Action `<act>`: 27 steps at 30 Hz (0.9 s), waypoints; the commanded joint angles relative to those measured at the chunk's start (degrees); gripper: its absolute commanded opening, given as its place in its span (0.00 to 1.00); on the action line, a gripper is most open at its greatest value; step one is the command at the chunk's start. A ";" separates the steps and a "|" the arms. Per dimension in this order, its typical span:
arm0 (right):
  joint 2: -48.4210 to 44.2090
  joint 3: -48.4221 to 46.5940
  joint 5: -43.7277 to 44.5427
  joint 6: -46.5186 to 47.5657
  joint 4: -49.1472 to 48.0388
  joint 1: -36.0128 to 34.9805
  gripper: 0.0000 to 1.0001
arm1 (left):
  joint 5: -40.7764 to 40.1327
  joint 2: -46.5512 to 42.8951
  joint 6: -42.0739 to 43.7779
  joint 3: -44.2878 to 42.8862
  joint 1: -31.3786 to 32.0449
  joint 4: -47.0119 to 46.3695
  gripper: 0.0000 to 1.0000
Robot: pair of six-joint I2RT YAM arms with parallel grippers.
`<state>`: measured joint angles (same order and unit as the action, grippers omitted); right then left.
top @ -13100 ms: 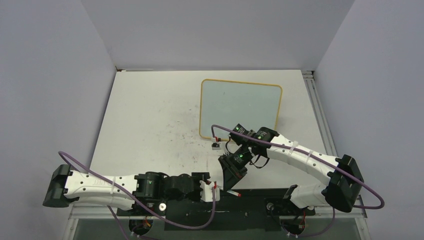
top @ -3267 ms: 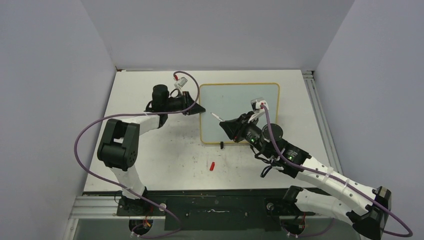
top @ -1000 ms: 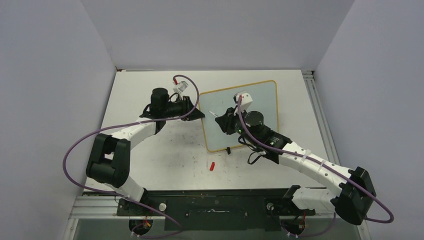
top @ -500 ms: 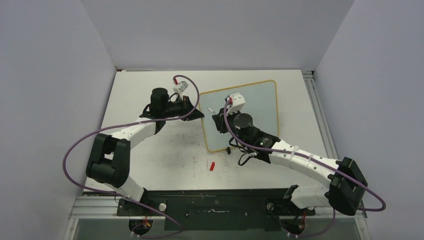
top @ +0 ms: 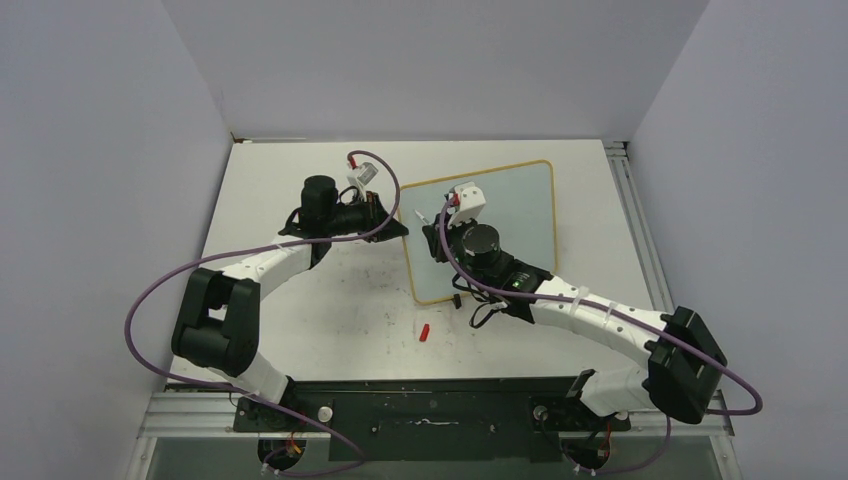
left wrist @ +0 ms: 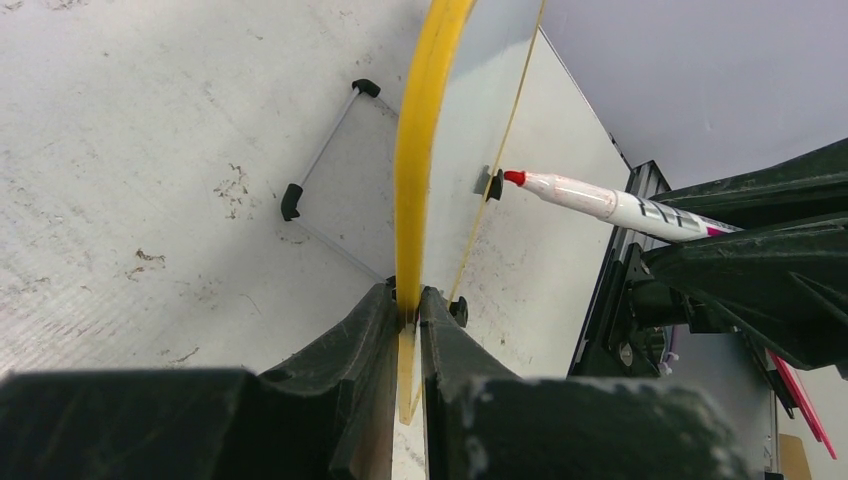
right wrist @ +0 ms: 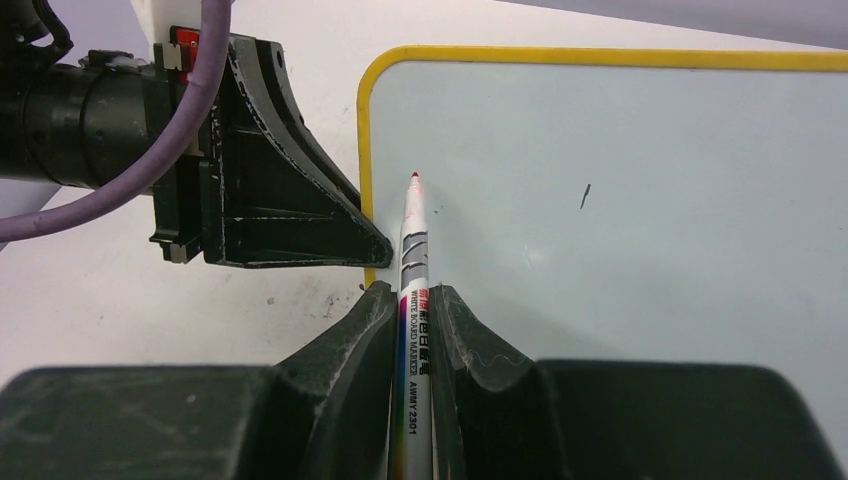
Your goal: Write a sentence on the whiteboard
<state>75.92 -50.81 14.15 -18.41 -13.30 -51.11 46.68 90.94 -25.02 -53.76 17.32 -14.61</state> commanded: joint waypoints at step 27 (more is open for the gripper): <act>3.80 -0.97 4.52 1.27 -6.26 -0.97 0.05 | -0.47 -3.05 2.70 -1.88 1.49 1.04 0.00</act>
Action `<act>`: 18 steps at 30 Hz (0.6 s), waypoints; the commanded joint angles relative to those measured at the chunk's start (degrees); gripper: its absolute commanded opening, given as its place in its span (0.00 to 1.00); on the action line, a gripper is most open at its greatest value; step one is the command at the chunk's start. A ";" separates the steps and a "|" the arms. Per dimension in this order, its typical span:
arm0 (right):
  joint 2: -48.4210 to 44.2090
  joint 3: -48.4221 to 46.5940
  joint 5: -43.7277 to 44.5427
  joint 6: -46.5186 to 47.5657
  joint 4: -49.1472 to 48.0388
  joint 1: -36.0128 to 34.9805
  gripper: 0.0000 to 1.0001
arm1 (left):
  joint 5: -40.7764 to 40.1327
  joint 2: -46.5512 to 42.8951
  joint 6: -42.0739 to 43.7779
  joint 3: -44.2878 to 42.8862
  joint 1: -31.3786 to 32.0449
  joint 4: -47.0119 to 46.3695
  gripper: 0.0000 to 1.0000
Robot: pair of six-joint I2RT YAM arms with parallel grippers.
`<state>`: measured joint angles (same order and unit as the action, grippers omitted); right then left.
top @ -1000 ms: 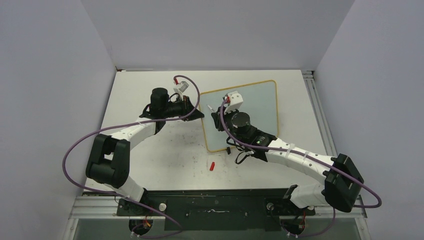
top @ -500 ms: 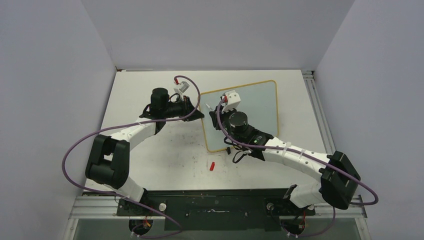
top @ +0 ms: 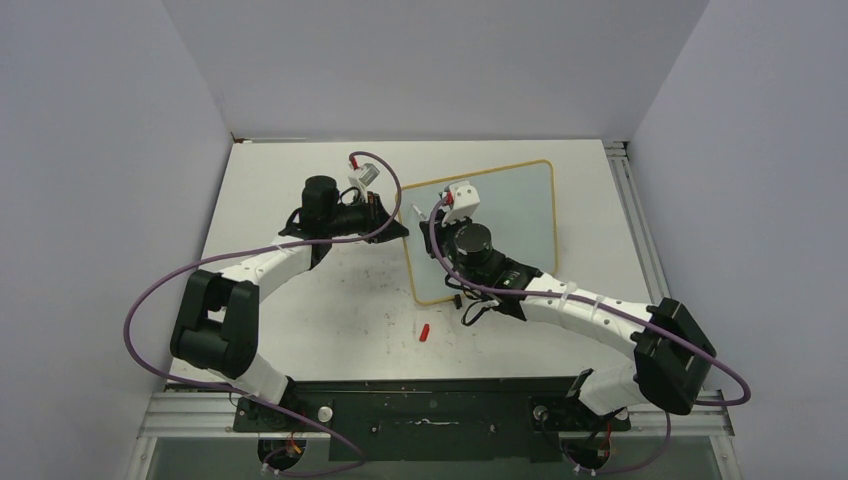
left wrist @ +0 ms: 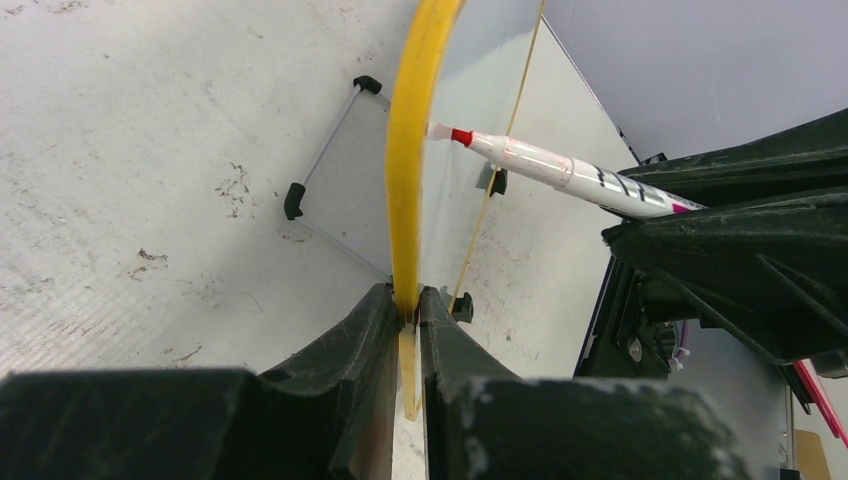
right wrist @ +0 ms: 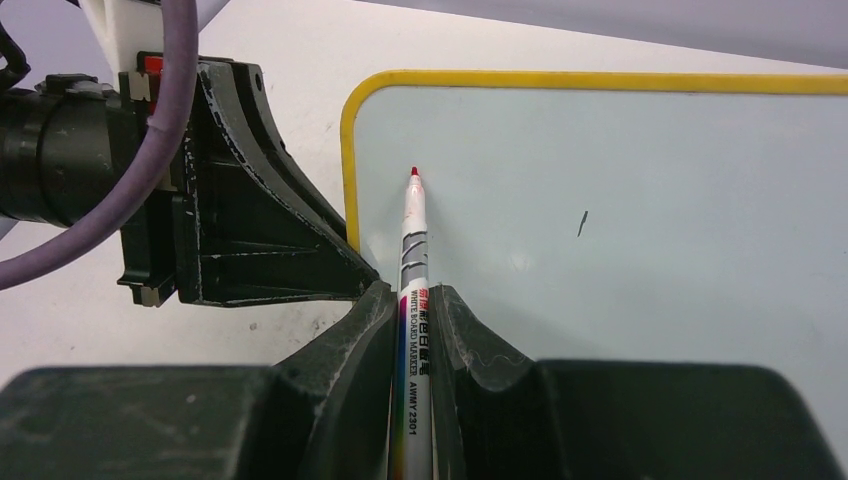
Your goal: Write a sentence on the whiteboard
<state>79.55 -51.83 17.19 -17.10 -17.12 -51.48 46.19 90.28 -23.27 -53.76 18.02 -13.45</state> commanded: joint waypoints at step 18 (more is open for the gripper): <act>-5.13 8.57 4.77 -4.55 0.34 -4.39 0.05 | -0.22 -3.08 1.12 -1.70 0.79 -0.10 0.00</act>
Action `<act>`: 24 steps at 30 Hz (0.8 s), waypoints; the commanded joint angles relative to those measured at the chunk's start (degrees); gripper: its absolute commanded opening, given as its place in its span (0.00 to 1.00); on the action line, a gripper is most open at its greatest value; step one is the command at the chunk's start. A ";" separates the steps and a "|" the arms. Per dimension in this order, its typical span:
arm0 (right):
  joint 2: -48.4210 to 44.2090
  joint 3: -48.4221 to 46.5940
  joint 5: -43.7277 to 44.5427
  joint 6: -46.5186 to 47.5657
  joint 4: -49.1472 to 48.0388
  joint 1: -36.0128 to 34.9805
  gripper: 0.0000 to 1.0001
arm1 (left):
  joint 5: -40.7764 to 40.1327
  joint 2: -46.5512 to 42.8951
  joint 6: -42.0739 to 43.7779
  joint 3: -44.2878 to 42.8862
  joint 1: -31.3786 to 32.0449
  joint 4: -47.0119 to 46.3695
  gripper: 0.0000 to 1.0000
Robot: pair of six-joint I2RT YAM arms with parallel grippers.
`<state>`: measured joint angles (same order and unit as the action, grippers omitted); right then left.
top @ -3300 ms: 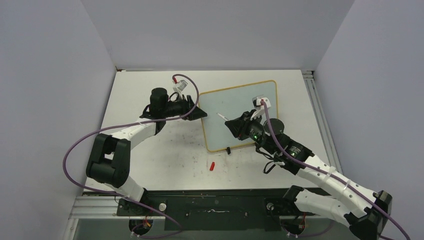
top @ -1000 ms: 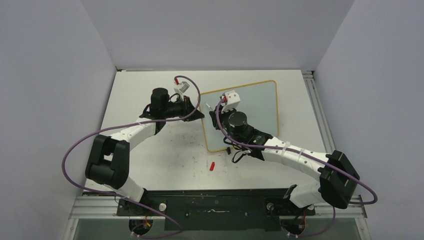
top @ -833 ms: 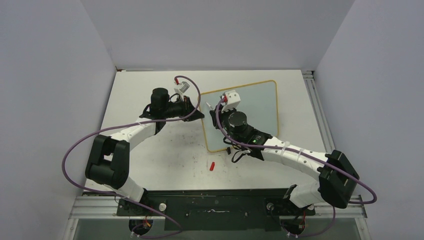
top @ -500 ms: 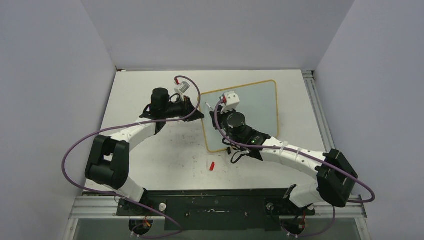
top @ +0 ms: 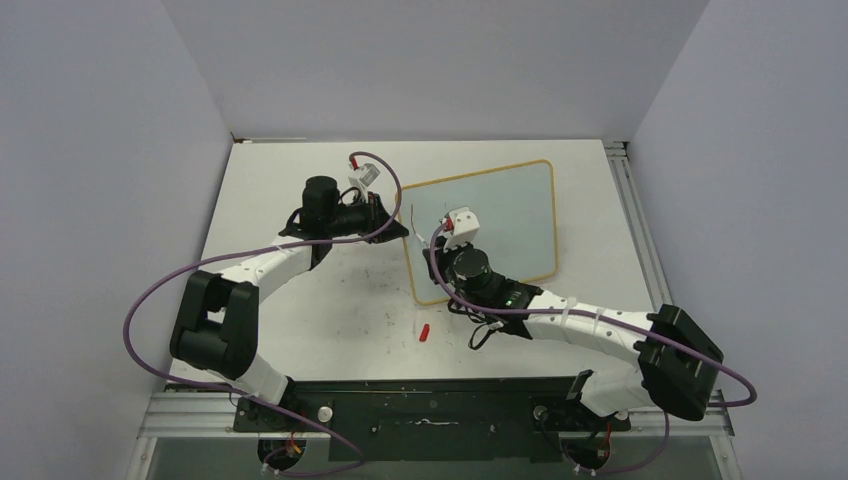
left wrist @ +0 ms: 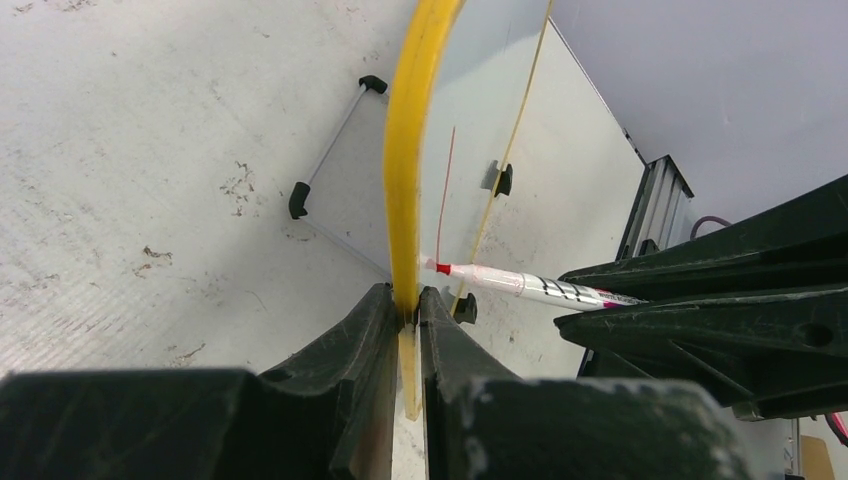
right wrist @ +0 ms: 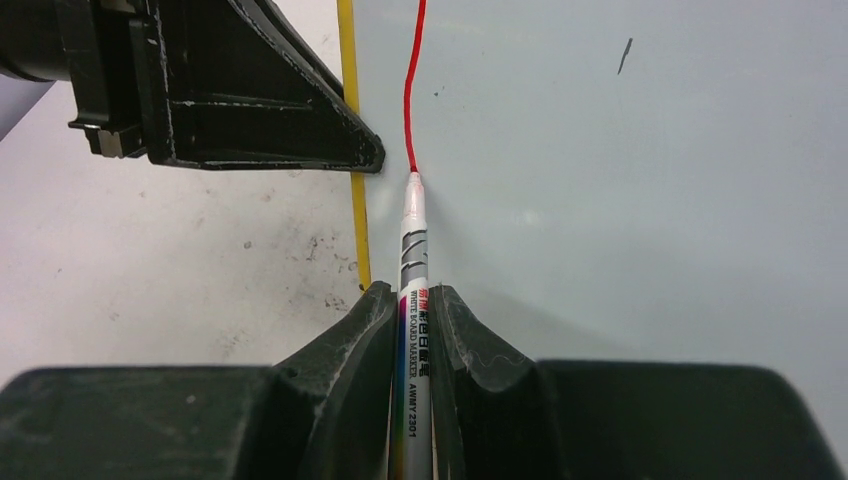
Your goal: Write a sentence on the whiteboard
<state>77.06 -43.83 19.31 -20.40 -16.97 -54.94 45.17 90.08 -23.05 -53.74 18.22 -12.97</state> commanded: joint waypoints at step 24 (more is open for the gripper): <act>0.16 -9.01 4.95 6.51 -2.73 -1.94 0.05 | 0.66 -2.91 1.09 -1.72 0.68 -0.47 0.00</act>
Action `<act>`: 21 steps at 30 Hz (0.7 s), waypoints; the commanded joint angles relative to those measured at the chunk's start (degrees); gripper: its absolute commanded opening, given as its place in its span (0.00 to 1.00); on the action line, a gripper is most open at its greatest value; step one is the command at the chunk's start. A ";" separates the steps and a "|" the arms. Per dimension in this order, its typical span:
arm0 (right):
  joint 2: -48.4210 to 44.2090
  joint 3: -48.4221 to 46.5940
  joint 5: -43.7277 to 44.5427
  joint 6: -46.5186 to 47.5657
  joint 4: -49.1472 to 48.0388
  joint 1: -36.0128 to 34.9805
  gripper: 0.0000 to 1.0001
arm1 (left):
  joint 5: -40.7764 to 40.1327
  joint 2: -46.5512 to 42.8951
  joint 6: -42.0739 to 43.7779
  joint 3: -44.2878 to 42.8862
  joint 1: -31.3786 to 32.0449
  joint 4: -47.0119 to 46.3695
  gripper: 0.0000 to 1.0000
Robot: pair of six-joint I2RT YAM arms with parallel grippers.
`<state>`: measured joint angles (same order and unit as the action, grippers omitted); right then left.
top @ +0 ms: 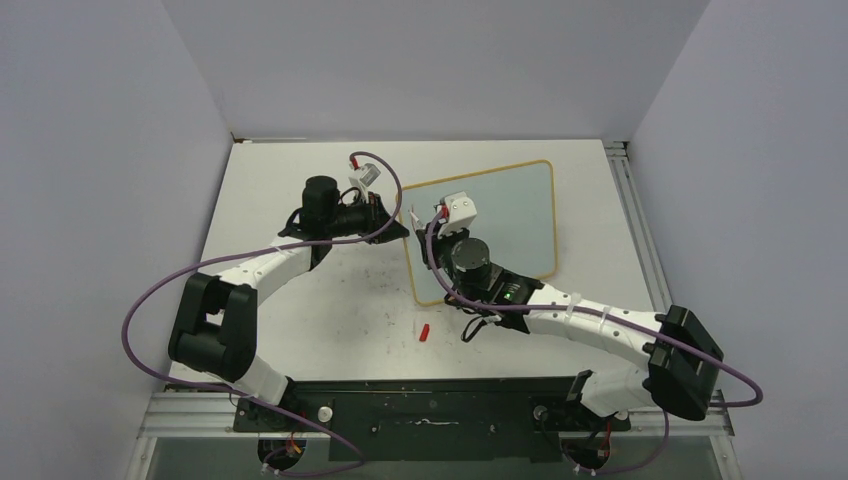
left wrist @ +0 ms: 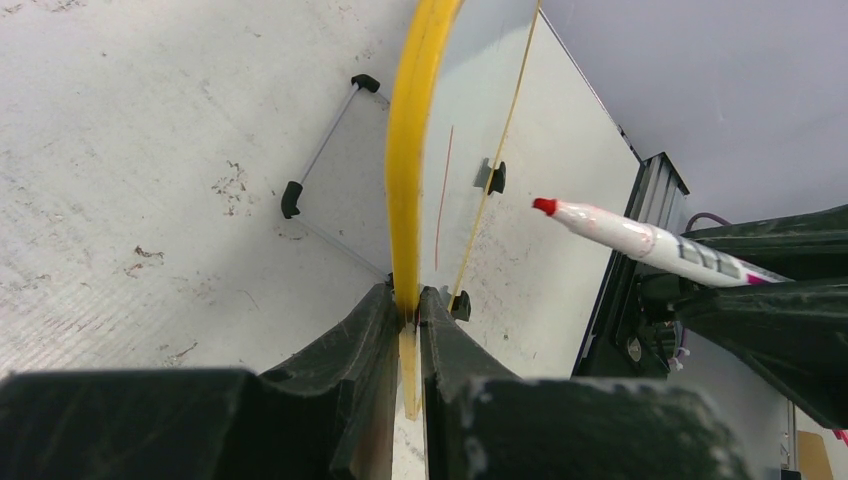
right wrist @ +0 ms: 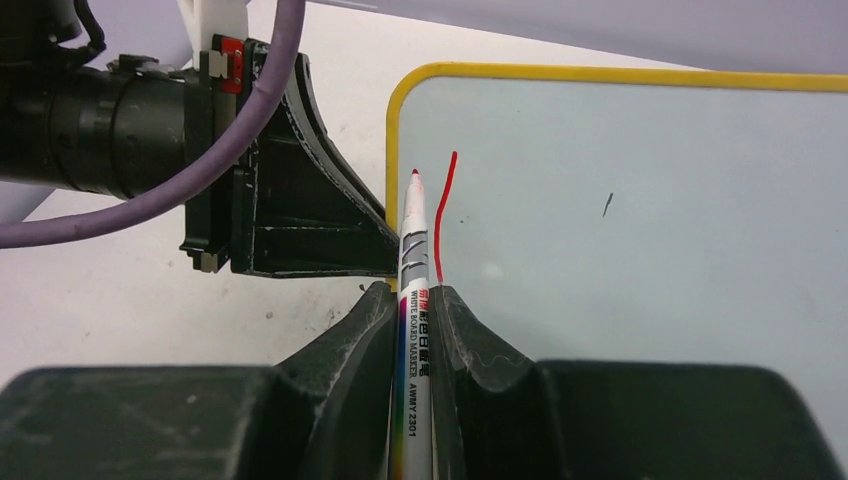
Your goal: Write a sentence on the whiteboard
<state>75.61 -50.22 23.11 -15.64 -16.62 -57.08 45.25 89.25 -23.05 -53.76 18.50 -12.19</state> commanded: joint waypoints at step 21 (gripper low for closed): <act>4.23 -3.09 0.79 2.48 -5.84 2.42 0.05 | 0.62 -2.00 1.32 -1.79 0.85 -1.26 0.00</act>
<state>79.44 -50.70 23.18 -13.89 -18.44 -55.31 45.25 89.25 -22.98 -53.76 18.72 -12.19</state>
